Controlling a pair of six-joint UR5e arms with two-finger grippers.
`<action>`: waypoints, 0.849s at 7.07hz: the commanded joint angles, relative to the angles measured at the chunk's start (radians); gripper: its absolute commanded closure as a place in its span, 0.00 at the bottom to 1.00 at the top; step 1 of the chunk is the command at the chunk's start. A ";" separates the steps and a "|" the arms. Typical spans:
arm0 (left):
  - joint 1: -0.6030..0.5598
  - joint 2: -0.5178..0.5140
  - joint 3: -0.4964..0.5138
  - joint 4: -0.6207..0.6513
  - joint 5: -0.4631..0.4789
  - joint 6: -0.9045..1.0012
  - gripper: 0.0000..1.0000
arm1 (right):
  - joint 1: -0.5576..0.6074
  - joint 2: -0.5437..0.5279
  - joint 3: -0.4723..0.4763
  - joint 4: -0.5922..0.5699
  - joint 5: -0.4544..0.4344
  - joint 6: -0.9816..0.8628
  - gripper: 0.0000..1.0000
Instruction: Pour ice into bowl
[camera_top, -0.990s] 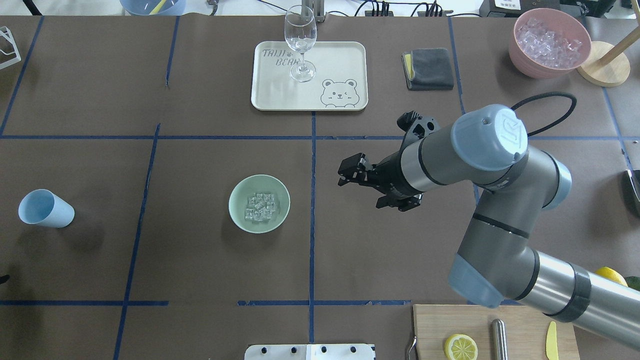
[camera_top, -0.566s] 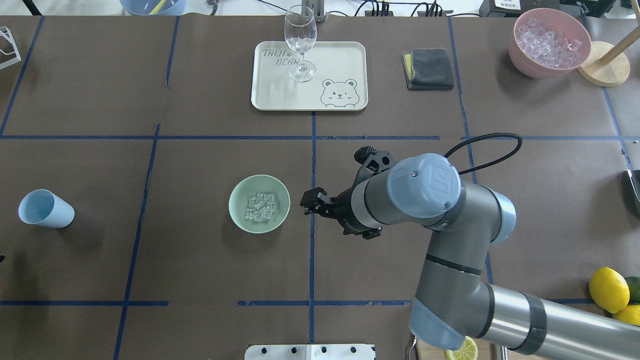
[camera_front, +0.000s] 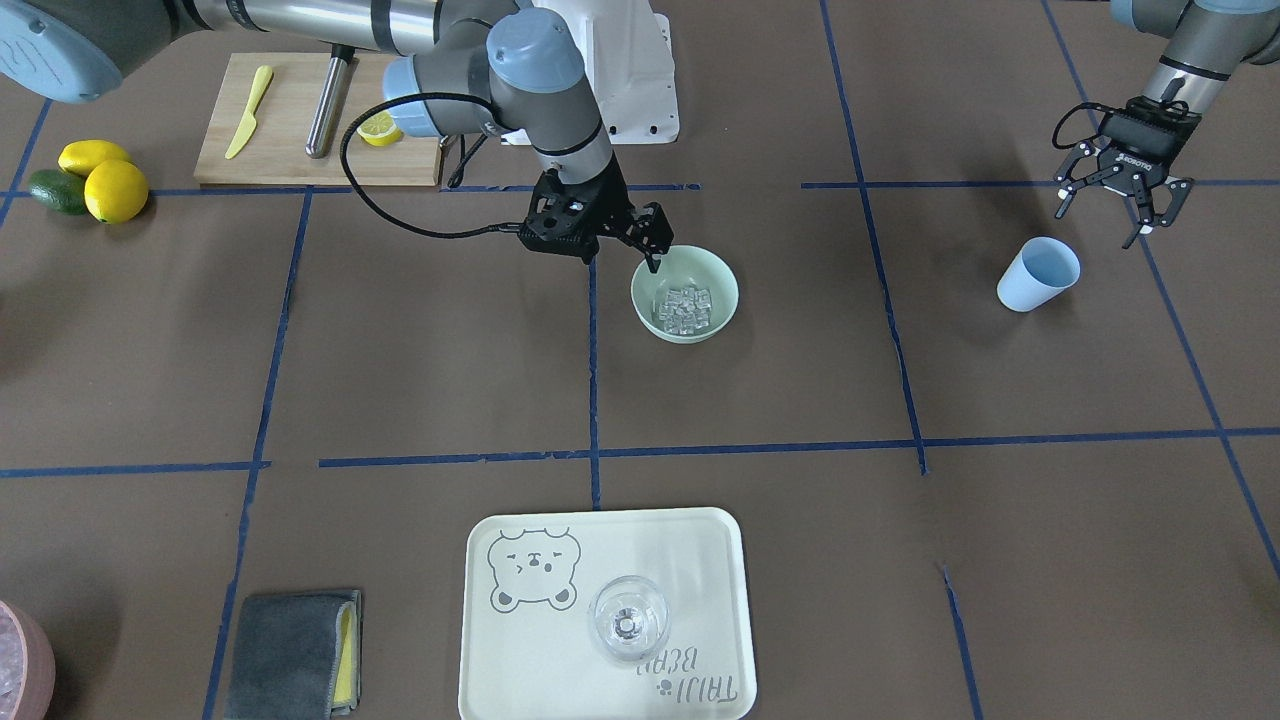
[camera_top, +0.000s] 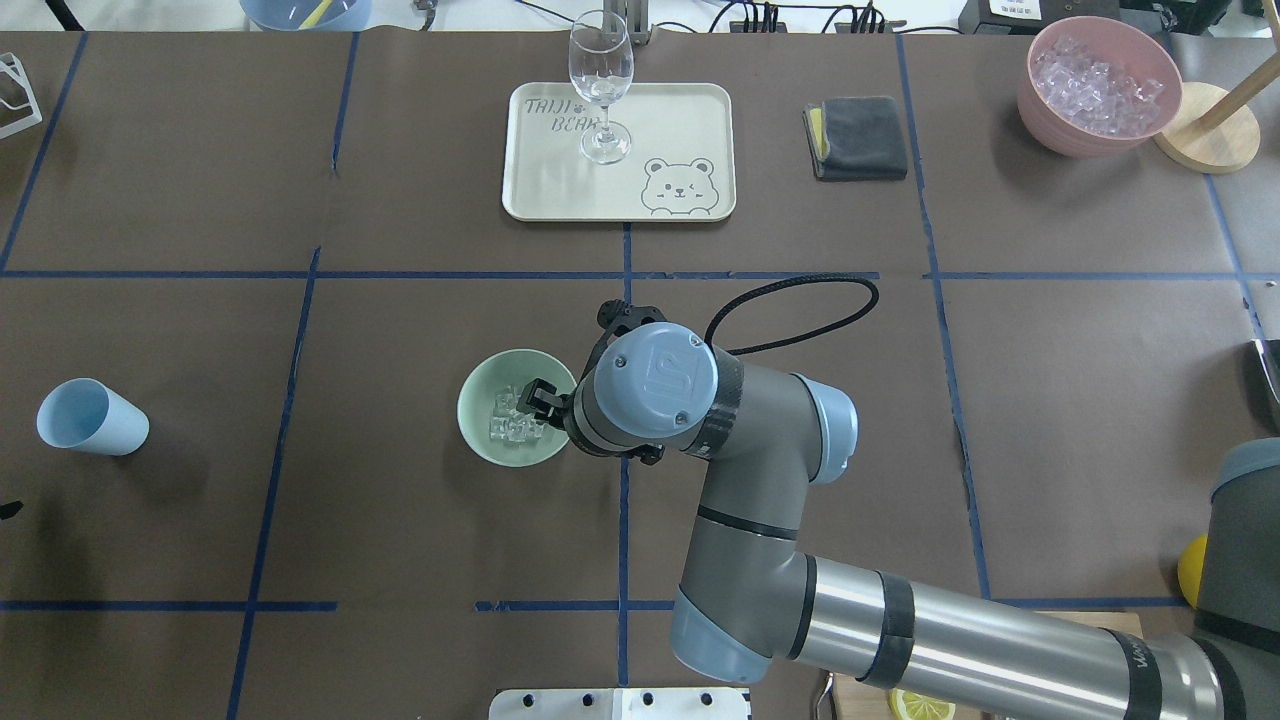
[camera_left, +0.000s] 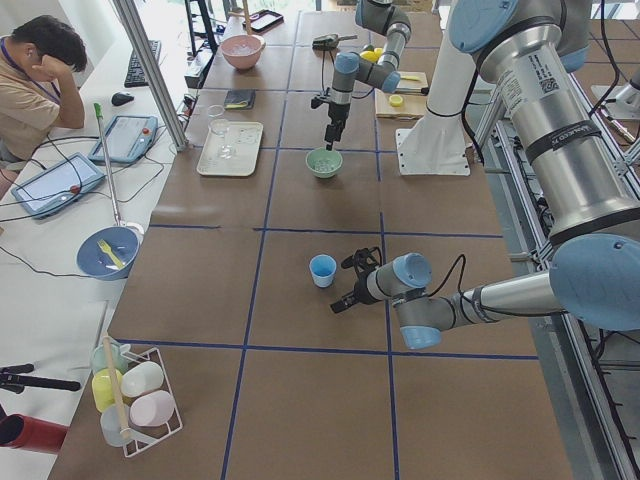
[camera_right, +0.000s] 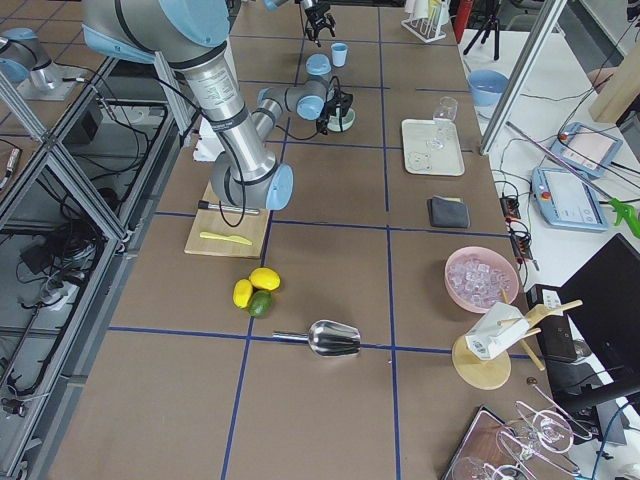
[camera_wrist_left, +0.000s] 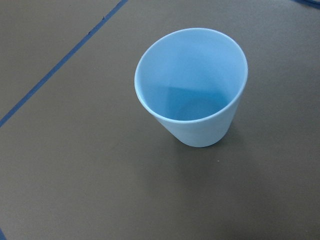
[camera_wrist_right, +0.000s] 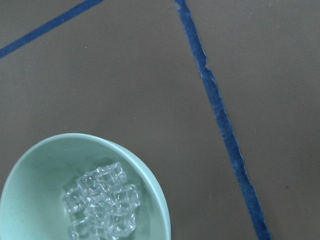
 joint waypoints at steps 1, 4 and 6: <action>-0.001 -0.002 0.001 -0.002 0.003 -0.001 0.00 | -0.003 0.025 -0.048 -0.001 -0.006 -0.035 0.93; -0.001 -0.002 0.004 -0.002 0.006 -0.001 0.00 | -0.003 0.036 -0.049 -0.007 -0.006 -0.123 1.00; 0.001 -0.002 0.017 -0.003 0.005 -0.001 0.00 | 0.084 -0.086 0.108 -0.027 0.096 -0.127 1.00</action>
